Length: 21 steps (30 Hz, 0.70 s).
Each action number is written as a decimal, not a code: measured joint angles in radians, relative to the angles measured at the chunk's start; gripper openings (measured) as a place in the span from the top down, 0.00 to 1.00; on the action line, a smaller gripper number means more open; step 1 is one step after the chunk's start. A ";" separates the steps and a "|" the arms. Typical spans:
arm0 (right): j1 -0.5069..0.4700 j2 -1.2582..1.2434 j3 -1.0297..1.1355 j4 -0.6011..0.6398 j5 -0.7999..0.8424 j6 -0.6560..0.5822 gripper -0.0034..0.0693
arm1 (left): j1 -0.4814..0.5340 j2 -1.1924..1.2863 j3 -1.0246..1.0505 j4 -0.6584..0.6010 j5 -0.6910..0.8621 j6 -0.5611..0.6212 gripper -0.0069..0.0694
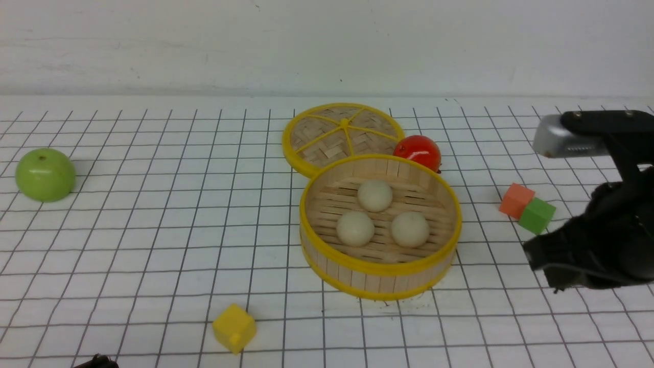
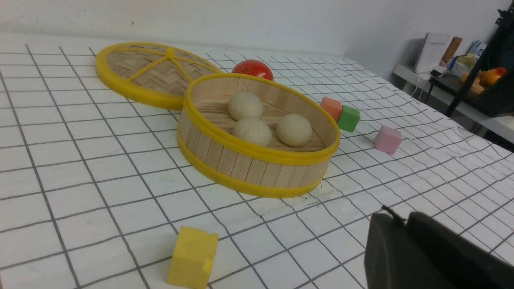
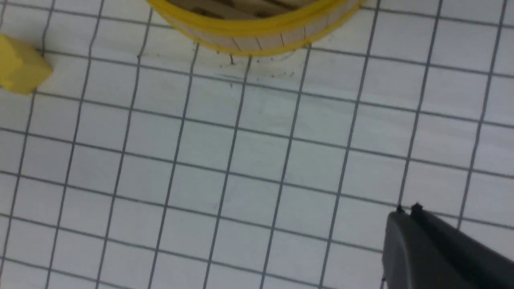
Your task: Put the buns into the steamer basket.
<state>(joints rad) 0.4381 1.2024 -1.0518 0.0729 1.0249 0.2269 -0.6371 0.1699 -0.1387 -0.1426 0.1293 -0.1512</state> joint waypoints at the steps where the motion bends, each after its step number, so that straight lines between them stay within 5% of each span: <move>1: 0.000 -0.007 0.000 0.003 0.031 0.001 0.98 | 0.000 0.000 0.000 0.000 0.000 0.000 0.85; 12: -0.029 -0.145 0.054 -0.024 0.003 -0.049 0.97 | 0.000 0.000 0.000 0.000 0.000 0.000 0.85; 17: -0.141 -0.529 0.432 -0.023 -0.449 -0.155 0.97 | 0.000 0.000 0.000 0.001 0.001 0.000 0.84; 21: -0.249 -0.840 0.769 -0.013 -0.622 -0.166 0.97 | 0.000 0.000 0.000 0.001 0.001 0.000 0.83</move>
<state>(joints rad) 0.1887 0.3620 -0.2827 0.0598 0.4034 0.0609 -0.6371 0.1699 -0.1387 -0.1417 0.1301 -0.1512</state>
